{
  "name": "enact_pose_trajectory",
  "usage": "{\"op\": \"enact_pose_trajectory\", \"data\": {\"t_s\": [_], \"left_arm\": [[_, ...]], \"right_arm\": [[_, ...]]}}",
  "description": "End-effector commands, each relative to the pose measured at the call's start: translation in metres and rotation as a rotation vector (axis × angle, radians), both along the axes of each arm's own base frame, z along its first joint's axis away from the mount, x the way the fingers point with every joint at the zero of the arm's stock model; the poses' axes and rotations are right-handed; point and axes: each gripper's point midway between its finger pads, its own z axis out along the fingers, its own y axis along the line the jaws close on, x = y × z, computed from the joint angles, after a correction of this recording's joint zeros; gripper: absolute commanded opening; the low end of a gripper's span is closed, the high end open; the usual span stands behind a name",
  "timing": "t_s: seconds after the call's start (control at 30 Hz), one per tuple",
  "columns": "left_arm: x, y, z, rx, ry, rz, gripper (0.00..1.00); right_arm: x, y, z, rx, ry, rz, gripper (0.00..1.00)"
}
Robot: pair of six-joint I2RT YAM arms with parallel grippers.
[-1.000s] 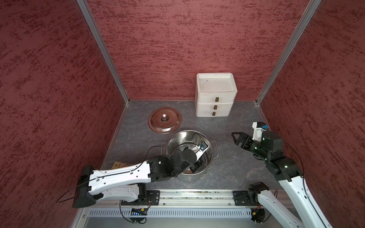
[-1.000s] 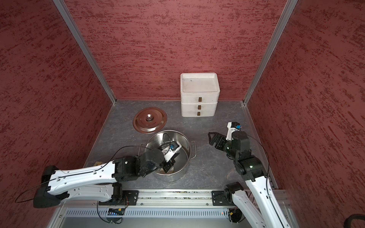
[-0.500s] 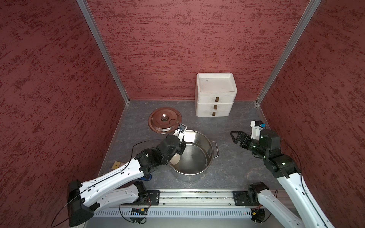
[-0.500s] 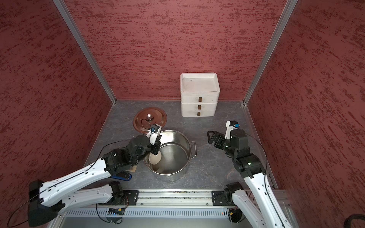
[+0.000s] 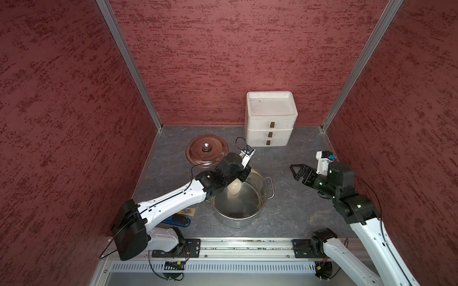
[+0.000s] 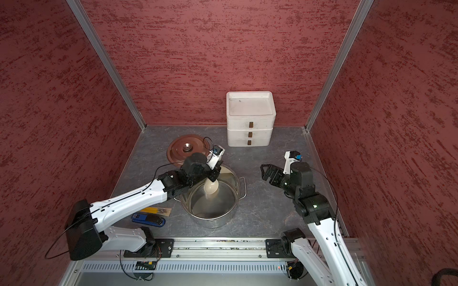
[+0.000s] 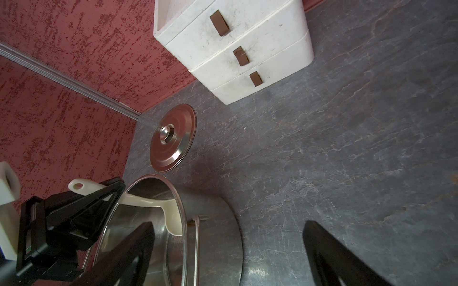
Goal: Stir the soup with a spoon
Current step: Stir the soup in the pan with a stick.
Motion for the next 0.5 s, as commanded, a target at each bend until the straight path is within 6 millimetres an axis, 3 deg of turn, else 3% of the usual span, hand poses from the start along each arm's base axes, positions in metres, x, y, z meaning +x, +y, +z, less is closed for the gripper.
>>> {"op": "enact_pose_trajectory", "data": {"t_s": [0.0,0.23,0.47], "left_arm": [[-0.009,-0.039,0.031,-0.052,-0.076,-0.144,0.0],[-0.048,-0.08,0.028,-0.034,-0.067,-0.289,0.0],[-0.101,-0.091,0.024,-0.006,-0.054,-0.365,0.0]], "right_arm": [[-0.004,-0.004,0.012,-0.018,-0.03,-0.008,0.98],[-0.009,-0.007,0.013,-0.017,-0.045,-0.019,0.98],[-0.008,-0.004,0.006,-0.01,-0.034,-0.007,0.99]]}}
